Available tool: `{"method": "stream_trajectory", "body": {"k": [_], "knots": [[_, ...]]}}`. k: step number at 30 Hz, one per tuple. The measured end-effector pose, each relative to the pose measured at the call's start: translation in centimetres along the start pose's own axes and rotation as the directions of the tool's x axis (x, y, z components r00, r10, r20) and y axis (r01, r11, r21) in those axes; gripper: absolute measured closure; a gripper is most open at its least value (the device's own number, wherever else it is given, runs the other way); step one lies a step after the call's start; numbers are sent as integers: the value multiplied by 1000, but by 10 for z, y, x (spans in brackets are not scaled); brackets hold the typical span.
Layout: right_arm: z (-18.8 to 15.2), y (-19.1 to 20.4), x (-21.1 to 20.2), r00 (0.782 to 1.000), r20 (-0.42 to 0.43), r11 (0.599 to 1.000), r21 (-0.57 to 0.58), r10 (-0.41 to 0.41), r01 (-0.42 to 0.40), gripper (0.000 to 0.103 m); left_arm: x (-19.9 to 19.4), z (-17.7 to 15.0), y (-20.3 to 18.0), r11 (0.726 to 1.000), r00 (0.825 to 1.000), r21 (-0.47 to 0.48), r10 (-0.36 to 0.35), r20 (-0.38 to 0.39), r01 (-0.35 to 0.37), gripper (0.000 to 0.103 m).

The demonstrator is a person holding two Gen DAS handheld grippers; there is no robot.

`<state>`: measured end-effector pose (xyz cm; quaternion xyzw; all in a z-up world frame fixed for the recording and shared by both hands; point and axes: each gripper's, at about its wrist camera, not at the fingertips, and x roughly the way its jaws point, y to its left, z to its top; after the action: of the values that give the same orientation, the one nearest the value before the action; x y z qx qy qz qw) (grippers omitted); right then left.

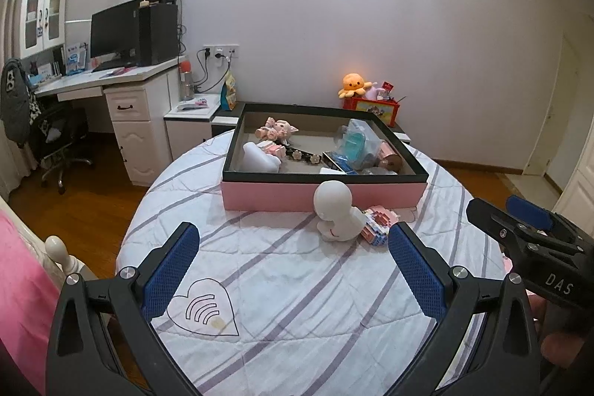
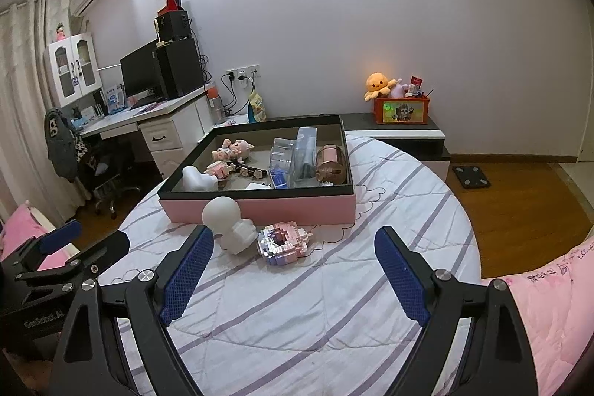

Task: Organize rigid objects
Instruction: 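Withdraw both tools from the tray box back over the bed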

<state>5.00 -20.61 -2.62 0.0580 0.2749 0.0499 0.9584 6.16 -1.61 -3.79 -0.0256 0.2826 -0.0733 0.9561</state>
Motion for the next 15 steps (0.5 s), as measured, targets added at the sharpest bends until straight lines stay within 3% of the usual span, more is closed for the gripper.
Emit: {"method": "stream_trajectory", "body": {"k": [15], "knots": [[-3, 5, -14, 1000, 22, 1000, -6, 5, -5, 13, -11, -2, -2, 1000, 1000, -3, 1, 20, -1, 0]]}}
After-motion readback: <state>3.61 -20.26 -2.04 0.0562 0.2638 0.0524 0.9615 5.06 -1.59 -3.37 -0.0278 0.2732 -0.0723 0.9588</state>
